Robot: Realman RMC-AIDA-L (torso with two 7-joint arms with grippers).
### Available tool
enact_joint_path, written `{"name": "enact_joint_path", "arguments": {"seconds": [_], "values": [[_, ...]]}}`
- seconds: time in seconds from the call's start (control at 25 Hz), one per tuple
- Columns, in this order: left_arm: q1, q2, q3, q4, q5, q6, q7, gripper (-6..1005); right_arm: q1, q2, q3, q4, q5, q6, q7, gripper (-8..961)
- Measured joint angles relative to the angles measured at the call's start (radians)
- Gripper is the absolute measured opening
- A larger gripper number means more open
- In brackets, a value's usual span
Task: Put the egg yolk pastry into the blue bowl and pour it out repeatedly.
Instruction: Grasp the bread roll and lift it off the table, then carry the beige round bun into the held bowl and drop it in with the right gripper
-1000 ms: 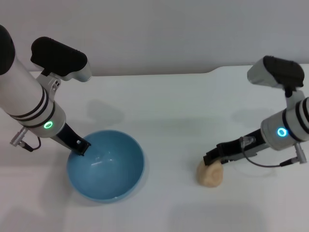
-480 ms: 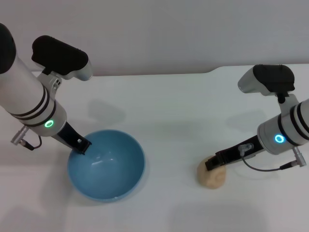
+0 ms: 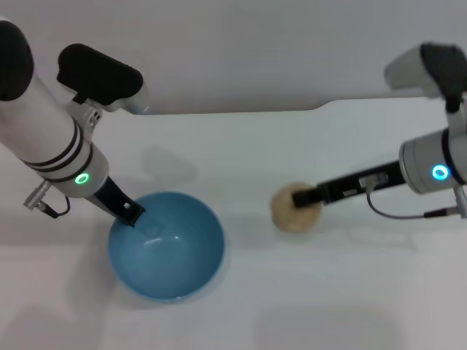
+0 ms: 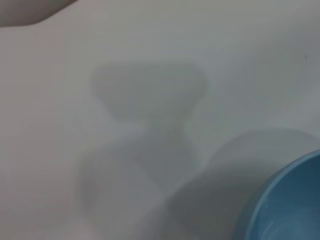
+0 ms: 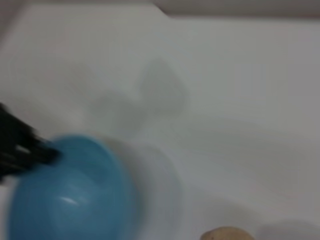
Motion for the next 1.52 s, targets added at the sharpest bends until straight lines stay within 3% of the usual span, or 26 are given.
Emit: {"name": "enact_joint_path", "arguments": {"seconds": [0.24, 0.56, 1.0, 1.16, 1.2, 1.36, 1.52], "values": [[-0.013, -0.005, 0.035, 0.021, -0.010, -0.008, -0.005, 17, 0.016, 0.001, -0.007, -0.064, 0.254, 0.023, -0.160, 163], [-0.016, -0.007, 0.047, 0.056, -0.015, -0.011, -0.029, 17, 0.079, 0.006, -0.051, 0.000, 0.270, 0.007, -0.182, 132], [-0.021, -0.009, 0.070, 0.125, -0.073, -0.006, -0.035, 18, 0.111, 0.008, -0.141, 0.068, 0.270, -0.070, -0.184, 116], [-0.026, -0.008, 0.074, 0.132, -0.080, -0.004, -0.036, 18, 0.116, 0.008, -0.153, 0.068, 0.270, -0.077, -0.185, 275], [-0.026, -0.008, 0.074, 0.133, -0.080, -0.003, -0.036, 18, 0.113, 0.008, -0.145, 0.065, 0.270, -0.077, -0.185, 315], [-0.017, -0.007, 0.074, 0.133, -0.079, 0.020, -0.036, 18, 0.090, 0.007, -0.069, 0.039, 0.271, -0.073, -0.177, 315], [0.001, -0.005, 0.074, 0.133, -0.072, 0.081, -0.035, 18, 0.003, 0.008, 0.083, -0.047, 0.312, -0.081, -0.169, 315]]}}
